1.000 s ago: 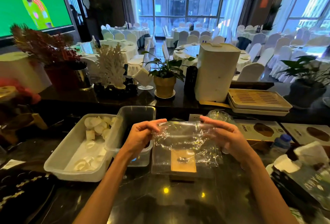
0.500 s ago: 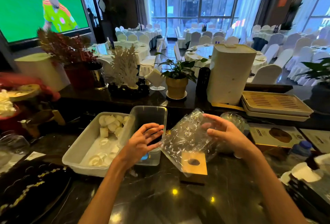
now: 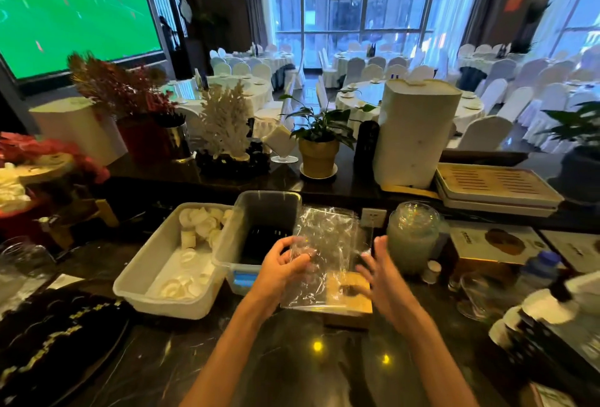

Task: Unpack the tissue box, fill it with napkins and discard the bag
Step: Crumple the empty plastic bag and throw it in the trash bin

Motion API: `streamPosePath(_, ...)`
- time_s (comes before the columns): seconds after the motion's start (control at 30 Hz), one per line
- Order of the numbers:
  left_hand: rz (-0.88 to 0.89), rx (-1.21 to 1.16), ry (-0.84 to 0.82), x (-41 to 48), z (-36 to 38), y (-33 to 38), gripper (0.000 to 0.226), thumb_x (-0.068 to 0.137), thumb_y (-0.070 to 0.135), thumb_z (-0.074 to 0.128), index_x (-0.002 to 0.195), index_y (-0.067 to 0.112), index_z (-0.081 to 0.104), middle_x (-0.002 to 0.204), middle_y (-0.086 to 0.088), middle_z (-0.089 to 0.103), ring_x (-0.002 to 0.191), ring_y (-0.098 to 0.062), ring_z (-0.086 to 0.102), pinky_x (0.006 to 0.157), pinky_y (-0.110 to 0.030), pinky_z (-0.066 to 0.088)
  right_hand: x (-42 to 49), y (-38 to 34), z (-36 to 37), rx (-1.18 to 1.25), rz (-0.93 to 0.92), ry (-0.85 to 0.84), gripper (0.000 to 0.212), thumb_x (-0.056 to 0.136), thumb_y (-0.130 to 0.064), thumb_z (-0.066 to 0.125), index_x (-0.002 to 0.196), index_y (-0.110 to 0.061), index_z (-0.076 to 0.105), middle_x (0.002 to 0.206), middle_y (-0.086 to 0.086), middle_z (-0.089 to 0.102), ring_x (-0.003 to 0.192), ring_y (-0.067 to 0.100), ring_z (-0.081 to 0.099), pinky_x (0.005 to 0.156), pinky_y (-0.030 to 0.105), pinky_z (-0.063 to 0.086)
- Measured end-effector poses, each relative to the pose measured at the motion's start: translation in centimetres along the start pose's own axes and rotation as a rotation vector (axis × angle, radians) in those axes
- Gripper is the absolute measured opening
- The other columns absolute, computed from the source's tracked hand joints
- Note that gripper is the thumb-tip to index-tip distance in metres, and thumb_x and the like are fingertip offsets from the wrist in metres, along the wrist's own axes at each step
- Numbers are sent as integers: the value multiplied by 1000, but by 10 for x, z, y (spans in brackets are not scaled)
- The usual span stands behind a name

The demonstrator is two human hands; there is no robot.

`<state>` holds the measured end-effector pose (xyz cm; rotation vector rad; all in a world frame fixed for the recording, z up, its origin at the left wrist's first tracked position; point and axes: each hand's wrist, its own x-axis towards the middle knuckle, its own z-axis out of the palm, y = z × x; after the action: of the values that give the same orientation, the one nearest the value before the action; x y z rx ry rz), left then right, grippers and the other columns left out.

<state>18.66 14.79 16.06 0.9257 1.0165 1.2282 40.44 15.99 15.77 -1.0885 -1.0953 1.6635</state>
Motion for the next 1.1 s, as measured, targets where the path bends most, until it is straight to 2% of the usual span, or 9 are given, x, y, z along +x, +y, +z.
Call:
streamPosePath(0.1, -54, 50, -50, -9, 11, -11, 42, 88, 9, 66, 125, 22, 49, 114, -11, 72, 99, -29, 72, 76, -37, 61, -4, 16, 9, -24, 32, -59, 104, 71, -87, 44, 155, -36, 11, 161, 6, 26, 140, 29, 40, 114, 57, 33)
streamPosePath(0.27, -41, 148, -24, -19, 22, -24, 44, 88, 7, 67, 126, 21, 49, 114, -10, 71, 100, -27, 72, 78, -40, 61, -6, 9, -3, -100, 15, -48, 125, 64, -72, 72, 154, -38, -7, 157, 5, 36, 131, 25, 51, 104, 49, 47)
streamPosePath(0.37, -53, 118, 16, -23, 18, -24, 52, 83, 12, 71, 129, 19, 48, 111, -10, 73, 98, -27, 72, 77, -41, 61, -11, 29, -29, -141, 126, -59, 103, 69, -44, 85, 152, -30, 25, 131, 5, 64, 112, 24, 67, 96, 45, 54)
streamPosePath(0.5, -206, 31, -85, -35, 6, -23, 37, 83, 28, 70, 115, 11, 64, 110, -16, 69, 94, -30, 68, 81, -39, 56, -18, 45, -41, -82, 104, -68, 37, 83, -15, 75, 116, -31, 70, 105, 7, 77, 92, 20, 75, 70, 26, 58)
streamPosePath(0.73, -114, 159, -106, -57, 1, -41, 28, 82, 9, 69, 107, 21, 74, 106, -7, 76, 94, -22, 73, 78, -33, 61, -56, 57, -45, -4, 28, -12, 29, 85, 1, 68, 110, -15, 72, 90, 6, 71, 80, 22, 64, 64, 22, 51)
streamPosePath(0.83, -26, 77, -247, -62, 5, -49, 32, 79, 0, 69, 108, 13, 75, 128, -4, 67, 116, -22, 64, 92, -40, 56, -89, 56, -47, -4, -65, 35, 22, 89, 6, 59, 91, -11, 74, 89, 2, 74, 82, 18, 67, 68, 21, 53)
streamPosePath(0.97, 81, 157, -442, -60, 14, -65, 55, 73, -28, 43, 75, 14, 79, 138, -4, 59, 132, -26, 51, 103, -46, 47, -127, 54, -47, -38, -60, 195, 41, 90, 8, 52, 72, -22, 71, 96, -1, 71, 84, 13, 67, 71, 26, 54)
streamPosePath(1.03, 122, 230, -498, -59, 15, -71, 60, 73, -32, 41, 72, 14, 79, 132, -2, 64, 129, -24, 54, 103, -44, 45, -144, 56, -43, 132, -63, 217, 30, 94, -3, 49, 87, -20, 73, 104, 7, 66, 91, 19, 64, 73, 28, 55)
streamPosePath(1.1, 130, 261, -512, -59, 10, -73, 55, 75, -31, 44, 71, 11, 79, 127, 1, 67, 126, -20, 57, 99, -33, 50, -162, 61, -38, 308, -48, 155, 32, 96, -31, 52, 125, -22, 63, 118, 14, 61, 106, 32, 57, 85, 40, 53)
